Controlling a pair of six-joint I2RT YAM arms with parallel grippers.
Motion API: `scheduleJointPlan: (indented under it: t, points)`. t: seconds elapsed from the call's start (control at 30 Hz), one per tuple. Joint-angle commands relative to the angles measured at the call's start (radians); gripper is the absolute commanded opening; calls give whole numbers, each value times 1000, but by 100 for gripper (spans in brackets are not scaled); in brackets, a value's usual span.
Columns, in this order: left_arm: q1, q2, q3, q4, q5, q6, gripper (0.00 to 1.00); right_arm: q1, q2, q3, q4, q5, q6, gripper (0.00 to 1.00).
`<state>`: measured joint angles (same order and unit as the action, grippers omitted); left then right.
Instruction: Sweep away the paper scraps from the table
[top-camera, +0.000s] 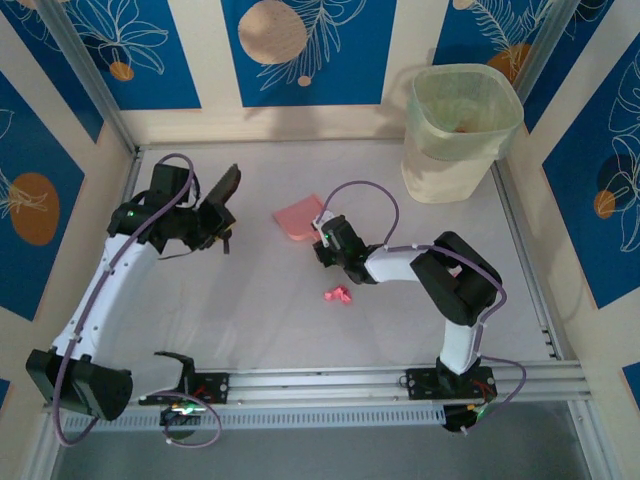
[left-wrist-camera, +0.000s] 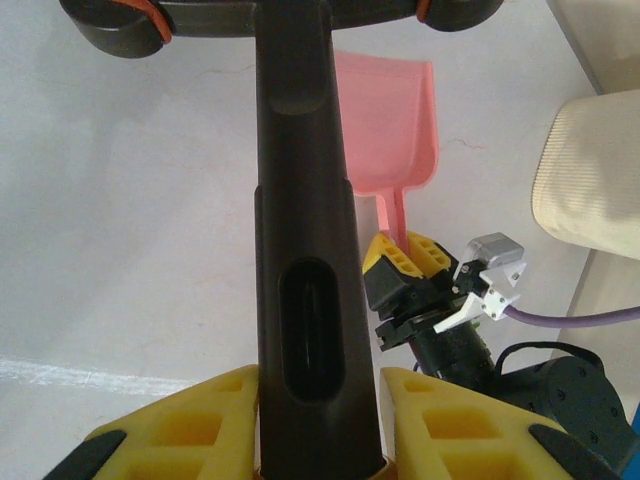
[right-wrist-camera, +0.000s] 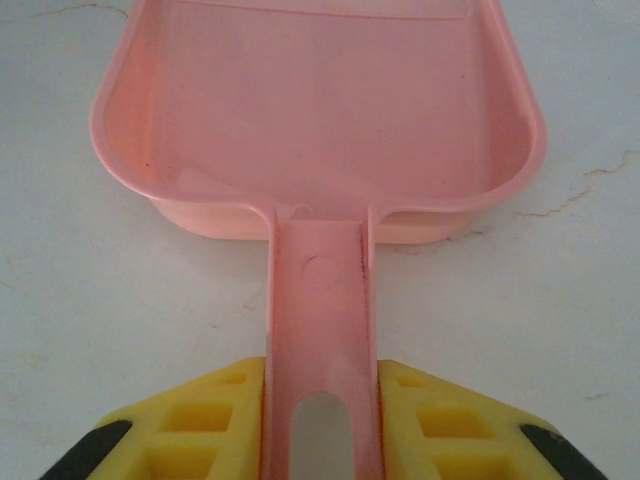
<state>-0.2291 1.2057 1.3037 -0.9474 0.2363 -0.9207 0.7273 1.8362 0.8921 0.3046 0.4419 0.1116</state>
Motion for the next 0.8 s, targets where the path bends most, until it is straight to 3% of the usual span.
scheduleJointPlan:
  t: [0.0,0.17,0.33,0.47,0.57,0.63,0.77]
  points:
    - [13,-35,11,16,21,24,0,6,-47,25,-48,25,-14,10]
    - [11,-59,-25,77,58,33,0,-37,-171,73,-250,-15,58,0]
    - [-19,-91,-73,191,136,75,0,-126,-345,148,-524,-84,173,0]
    - [-123,-68,-48,206,164,222,0,-161,-456,235,-714,-93,194,0]
    - [-253,-41,-26,178,165,333,0,-190,-525,304,-830,-68,219,0]
    - [-326,-36,-47,180,161,359,0,-228,-549,372,-936,-29,272,0]
    - [-430,-36,-113,236,167,376,0,-307,-587,470,-1047,-66,331,0]
